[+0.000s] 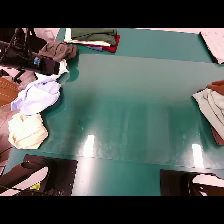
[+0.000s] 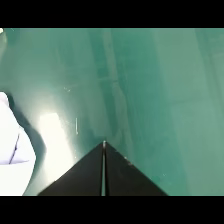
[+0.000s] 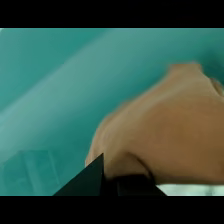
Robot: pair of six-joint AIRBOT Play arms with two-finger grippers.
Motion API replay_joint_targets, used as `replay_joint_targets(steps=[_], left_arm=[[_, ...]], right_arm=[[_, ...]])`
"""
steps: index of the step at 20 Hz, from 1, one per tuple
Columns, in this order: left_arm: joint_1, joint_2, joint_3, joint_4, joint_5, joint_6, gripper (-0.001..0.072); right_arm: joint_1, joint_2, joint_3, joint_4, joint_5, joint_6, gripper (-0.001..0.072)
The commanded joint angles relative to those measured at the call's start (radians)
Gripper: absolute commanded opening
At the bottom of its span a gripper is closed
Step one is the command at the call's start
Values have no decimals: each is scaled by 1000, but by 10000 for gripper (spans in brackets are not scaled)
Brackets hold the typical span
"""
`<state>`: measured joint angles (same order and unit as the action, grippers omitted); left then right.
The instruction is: Fold the shirts.
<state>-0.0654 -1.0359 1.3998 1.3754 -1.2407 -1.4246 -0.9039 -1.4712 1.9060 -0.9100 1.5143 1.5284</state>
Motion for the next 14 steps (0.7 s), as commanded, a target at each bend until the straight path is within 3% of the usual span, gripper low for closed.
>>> replay_joint_targets(steps=[1,4,9,12,13,14], left_arm=[[0,-1,0,-2,29,19,29],[0,-1,0,-4,36,20,29],[0,-2,0,-59,37,19,29],[0,-11,-1,-82,35,19,29],[0,-14,-3,-84,34,19,29],[0,-17,-4,-85,28,19,29]], right_arm=[[-19,79,-82,-272,162,169,25],[-8,121,-209,-328,188,209,26],[0,162,-369,-638,187,244,25],[0,162,-410,-621,175,241,28],[0,162,-407,-582,163,239,114],[0,162,-387,-544,157,214,458]])
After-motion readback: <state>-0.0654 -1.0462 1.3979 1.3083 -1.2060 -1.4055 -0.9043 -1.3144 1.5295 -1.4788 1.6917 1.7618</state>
